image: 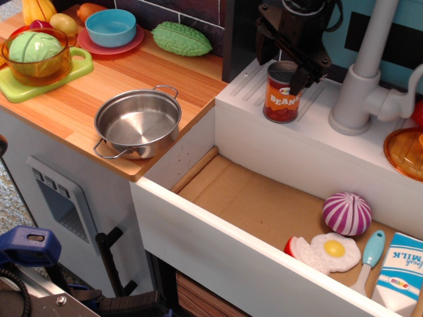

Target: Put can in pot

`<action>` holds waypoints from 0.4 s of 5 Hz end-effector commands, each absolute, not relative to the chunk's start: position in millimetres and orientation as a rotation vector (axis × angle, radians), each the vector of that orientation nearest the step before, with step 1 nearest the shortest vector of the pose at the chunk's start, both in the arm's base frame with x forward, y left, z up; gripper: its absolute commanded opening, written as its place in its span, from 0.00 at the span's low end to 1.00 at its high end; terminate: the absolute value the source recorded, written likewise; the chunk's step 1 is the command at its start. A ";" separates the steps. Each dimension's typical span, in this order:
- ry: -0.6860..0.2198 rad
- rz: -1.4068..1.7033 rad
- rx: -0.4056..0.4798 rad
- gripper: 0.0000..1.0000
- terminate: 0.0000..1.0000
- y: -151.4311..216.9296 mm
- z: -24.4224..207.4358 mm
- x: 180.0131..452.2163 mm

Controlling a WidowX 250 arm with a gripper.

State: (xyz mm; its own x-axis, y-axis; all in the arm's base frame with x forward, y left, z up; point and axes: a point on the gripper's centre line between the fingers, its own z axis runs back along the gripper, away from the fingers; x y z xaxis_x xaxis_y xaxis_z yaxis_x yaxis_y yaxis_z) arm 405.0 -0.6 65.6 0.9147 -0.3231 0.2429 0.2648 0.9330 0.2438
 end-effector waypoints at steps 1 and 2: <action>-0.399 -0.333 0.177 1.00 0.00 2.7 81.4 417.9; -0.427 -0.363 0.159 1.00 0.00 4.0 72.8 427.2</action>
State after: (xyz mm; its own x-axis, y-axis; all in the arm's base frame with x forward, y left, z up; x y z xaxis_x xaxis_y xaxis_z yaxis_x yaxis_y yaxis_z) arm 421.9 5.1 50.6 0.8740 -0.3601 0.3264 0.3141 0.9310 0.1860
